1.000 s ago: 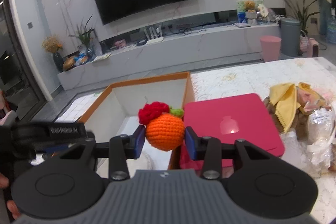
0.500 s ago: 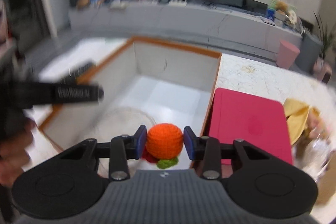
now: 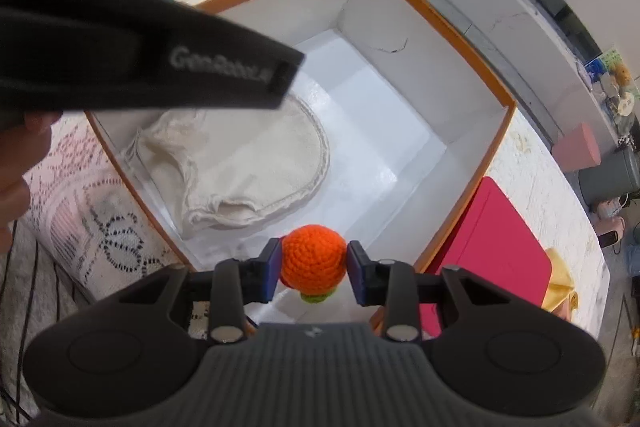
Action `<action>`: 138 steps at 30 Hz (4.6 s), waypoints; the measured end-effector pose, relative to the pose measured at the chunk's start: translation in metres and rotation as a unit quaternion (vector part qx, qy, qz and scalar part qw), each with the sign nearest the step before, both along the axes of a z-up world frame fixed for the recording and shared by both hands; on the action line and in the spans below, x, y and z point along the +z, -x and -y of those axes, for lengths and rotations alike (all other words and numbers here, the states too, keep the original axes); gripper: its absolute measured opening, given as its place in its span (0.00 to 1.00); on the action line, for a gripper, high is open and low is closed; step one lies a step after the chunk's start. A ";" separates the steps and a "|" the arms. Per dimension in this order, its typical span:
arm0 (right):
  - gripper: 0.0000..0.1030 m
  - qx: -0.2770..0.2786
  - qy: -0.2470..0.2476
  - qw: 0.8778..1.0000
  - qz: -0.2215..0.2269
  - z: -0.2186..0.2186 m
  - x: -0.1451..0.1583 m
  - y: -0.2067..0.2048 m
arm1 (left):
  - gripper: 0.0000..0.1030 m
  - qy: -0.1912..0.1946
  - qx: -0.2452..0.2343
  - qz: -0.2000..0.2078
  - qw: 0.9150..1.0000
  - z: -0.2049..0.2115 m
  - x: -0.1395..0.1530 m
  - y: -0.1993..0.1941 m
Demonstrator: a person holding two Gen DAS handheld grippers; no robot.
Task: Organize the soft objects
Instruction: 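Lower the orange fruit into the orange box and open the right tool, then move both tools back to the pile of soft items, then grasp the labeled clear bag with the right tool while the left grasps a clear plastic sheet, then carry both items to the orange box while the left tool releases the plastic sheet inside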
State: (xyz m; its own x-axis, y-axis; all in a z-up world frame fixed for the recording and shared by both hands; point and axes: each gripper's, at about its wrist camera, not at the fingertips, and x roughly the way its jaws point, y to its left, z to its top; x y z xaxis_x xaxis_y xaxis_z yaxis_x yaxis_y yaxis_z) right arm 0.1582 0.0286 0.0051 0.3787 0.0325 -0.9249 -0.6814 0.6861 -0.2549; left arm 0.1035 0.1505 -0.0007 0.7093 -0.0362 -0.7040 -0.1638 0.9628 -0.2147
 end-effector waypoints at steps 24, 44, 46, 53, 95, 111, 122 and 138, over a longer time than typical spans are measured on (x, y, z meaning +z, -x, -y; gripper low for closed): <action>0.70 -0.218 -0.258 0.929 0.151 0.158 0.087 0.053 | 0.70 0.018 -0.108 0.051 0.993 0.056 0.034 0.014; 0.75 -0.490 -0.287 0.817 0.103 0.364 -0.012 0.043 | 0.70 0.025 -0.225 0.015 0.974 0.237 -0.036 0.036; 0.75 -0.489 -0.266 0.824 0.100 0.364 -0.025 0.037 | 0.70 -0.001 -0.259 0.023 0.965 0.255 -0.050 0.044; 0.75 -0.475 -0.304 0.821 0.090 0.363 -0.041 0.015 | 0.71 -0.051 -0.265 0.061 0.961 0.278 -0.086 0.062; 0.36 -0.439 -0.273 0.854 0.059 0.342 -0.063 0.003 | 0.10 -0.091 -0.291 0.052 0.951 0.290 -0.121 0.059; 0.35 -0.450 -0.291 0.841 0.079 0.347 -0.045 0.018 | 0.03 -0.144 -0.333 0.142 0.921 0.311 -0.117 0.078; 0.35 -0.463 -0.307 0.824 0.115 0.360 -0.022 0.034 | 0.04 -0.161 -0.335 0.175 0.912 0.319 -0.087 0.090; 0.35 -0.455 -0.320 0.820 0.135 0.358 0.023 0.038 | 0.03 -0.134 -0.341 0.195 0.910 0.304 0.040 0.056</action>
State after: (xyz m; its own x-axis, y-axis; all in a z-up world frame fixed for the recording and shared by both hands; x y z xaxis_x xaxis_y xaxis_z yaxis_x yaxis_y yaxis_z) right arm 0.1197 -0.3297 0.0284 0.7040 0.0691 -0.7068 0.2079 0.9316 0.2982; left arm 0.0473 -0.1537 0.0396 0.7840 -0.4252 -0.4523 0.5296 0.8382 0.1300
